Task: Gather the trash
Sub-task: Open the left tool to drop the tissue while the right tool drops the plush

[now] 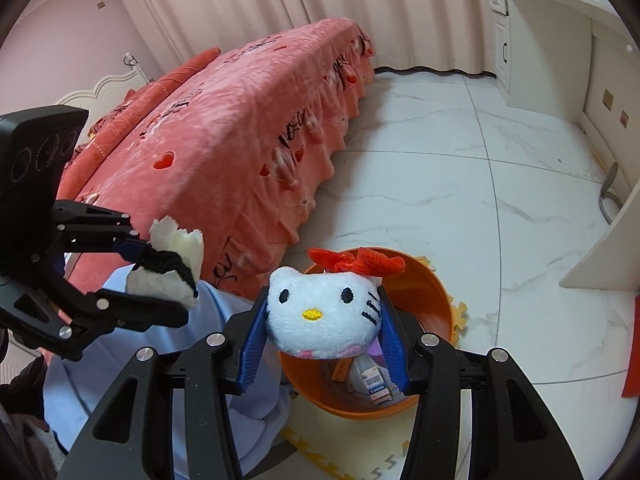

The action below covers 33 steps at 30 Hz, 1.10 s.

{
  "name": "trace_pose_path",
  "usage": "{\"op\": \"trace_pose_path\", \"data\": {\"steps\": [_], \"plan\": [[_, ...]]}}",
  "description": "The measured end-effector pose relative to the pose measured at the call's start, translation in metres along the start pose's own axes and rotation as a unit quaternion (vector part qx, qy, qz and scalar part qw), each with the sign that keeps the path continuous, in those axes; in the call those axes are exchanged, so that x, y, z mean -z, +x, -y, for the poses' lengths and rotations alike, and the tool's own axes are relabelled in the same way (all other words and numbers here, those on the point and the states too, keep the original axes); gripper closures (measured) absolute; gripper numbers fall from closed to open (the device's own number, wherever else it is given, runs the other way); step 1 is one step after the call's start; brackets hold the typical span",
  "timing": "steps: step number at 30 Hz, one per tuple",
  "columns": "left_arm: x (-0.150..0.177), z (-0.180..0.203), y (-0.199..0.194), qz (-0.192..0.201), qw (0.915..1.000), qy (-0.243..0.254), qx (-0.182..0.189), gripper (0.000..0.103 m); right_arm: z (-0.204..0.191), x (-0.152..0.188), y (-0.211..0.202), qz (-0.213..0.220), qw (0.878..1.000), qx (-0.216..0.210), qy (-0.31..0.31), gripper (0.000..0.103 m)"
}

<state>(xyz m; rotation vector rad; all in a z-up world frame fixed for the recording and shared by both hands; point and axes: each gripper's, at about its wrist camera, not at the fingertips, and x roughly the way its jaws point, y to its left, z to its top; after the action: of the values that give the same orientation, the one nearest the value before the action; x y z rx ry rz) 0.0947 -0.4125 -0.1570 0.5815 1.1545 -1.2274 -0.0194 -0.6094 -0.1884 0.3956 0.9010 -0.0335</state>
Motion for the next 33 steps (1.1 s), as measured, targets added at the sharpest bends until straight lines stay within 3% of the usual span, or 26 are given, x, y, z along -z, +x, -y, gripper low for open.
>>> {"op": "trace_pose_path", "data": {"steps": [10,13,27,33], "plan": [[-0.01,0.003,0.014,-0.019,0.9998,0.001,0.003,0.052,0.014,0.009,0.016,-0.018,1.0,0.013,0.02,0.043],[-0.013,0.004,0.016,-0.022,0.9998,0.0,0.005,0.052,0.017,0.01,0.015,-0.012,0.999,0.021,0.027,0.035],[-0.02,0.01,0.029,-0.029,0.9994,0.02,0.008,0.051,0.026,0.012,0.0,0.006,0.999,0.011,0.043,0.035],[-0.03,0.01,0.036,-0.027,0.9994,0.021,-0.01,0.045,0.031,0.013,-0.005,0.009,0.998,0.015,0.053,0.035]]}}
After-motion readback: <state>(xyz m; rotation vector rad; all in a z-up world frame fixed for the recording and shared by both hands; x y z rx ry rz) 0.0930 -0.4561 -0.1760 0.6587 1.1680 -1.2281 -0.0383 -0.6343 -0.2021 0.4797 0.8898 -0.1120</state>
